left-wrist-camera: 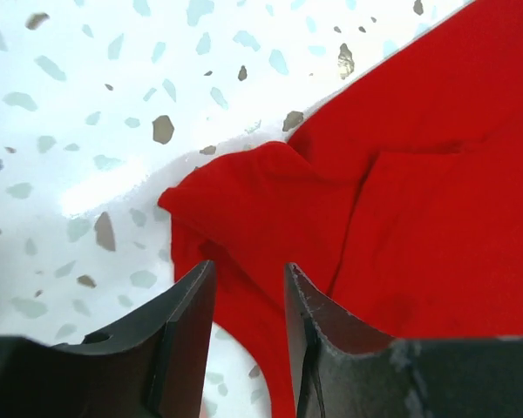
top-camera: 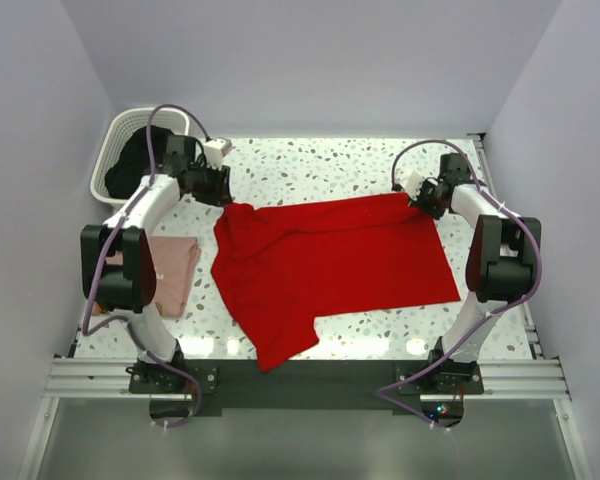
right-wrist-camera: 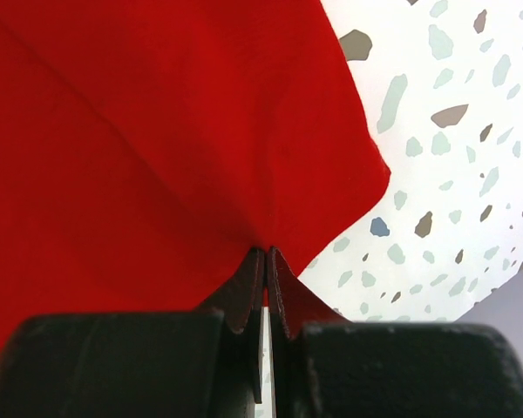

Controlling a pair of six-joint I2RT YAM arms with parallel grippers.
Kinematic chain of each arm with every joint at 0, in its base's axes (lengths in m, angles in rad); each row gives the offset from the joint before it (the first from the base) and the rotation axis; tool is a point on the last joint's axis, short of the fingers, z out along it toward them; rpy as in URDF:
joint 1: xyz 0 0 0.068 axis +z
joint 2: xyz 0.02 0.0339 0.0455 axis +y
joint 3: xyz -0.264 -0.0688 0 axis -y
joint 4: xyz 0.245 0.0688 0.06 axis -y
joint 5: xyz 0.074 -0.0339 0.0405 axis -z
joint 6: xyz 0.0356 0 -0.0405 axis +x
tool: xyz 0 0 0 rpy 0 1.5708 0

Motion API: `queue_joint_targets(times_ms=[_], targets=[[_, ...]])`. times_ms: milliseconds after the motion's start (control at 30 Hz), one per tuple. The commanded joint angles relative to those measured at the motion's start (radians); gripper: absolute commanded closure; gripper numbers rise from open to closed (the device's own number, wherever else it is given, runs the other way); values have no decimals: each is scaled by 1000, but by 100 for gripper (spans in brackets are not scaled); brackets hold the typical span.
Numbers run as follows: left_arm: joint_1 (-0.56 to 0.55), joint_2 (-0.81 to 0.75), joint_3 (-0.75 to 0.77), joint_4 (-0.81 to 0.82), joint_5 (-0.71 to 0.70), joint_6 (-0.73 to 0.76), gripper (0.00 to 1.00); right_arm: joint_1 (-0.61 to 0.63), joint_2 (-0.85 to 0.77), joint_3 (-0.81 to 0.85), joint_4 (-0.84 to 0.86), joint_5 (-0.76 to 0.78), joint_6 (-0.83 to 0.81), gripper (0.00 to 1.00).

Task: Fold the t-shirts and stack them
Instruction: Fold the tshirt

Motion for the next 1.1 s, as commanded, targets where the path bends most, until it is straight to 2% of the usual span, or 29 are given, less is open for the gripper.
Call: queue_joint_targets(times_ms=[0,133,167,267,633,667,867,1067], targets=[[22,108,81,-15,58,-110,57,-3,-11,27,-17,-13,-7,100],[34,174,135,-17,82,-202,53,-3,-9,27,-14,-12,-4,100],[40,188,138,-14,81,-215,42,-3,-8,24,-13,-12,-2,100],[53,214,138,-5,79,-256,38,-3,-6,21,-11,-10,-2,100],[71,266,72,63,229,-359,36,-3,8,-11,12,23,-40,100],[103,272,68,71,258,-368,36,-3,11,-11,15,25,-40,100],[136,272,25,127,348,-408,35,-3,15,-10,36,42,-40,100],[140,305,8,153,352,-431,34,-3,28,12,36,48,-33,100]])
